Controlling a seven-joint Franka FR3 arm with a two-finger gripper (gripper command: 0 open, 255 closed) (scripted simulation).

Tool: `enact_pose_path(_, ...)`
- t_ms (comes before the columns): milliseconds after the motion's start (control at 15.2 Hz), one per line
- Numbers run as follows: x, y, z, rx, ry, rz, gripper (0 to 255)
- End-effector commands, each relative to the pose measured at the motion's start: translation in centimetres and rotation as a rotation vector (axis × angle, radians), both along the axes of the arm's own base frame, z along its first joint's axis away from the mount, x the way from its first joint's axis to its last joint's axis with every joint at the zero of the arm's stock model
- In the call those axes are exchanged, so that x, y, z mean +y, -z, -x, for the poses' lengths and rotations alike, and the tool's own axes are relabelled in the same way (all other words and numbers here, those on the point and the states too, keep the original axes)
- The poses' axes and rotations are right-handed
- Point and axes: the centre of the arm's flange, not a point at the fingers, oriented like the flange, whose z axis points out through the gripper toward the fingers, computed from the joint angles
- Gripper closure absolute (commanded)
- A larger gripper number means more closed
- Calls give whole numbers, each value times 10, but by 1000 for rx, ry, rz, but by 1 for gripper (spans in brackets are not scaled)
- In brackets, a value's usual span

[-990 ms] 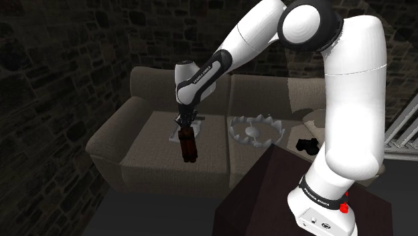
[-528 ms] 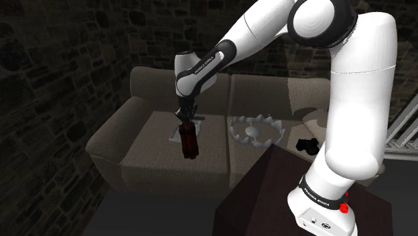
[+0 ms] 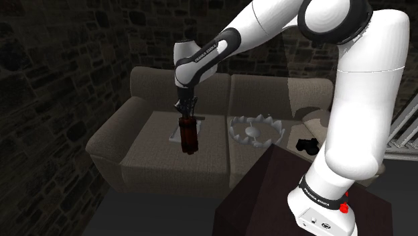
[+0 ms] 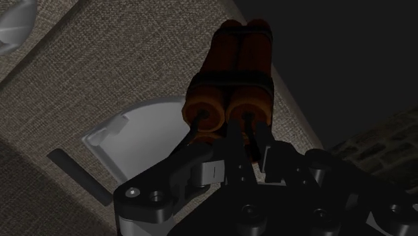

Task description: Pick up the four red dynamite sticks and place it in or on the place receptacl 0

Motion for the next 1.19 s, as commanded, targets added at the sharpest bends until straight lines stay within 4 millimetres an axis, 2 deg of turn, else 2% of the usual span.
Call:
enact_pose_path(0,0,-11,-1,-1,0,0,255)
enact_pose_path(396,0,-42,-1,-1,0,0,255)
enact_pose_path(1122,-97,-96,-94,-1,0,0,255)
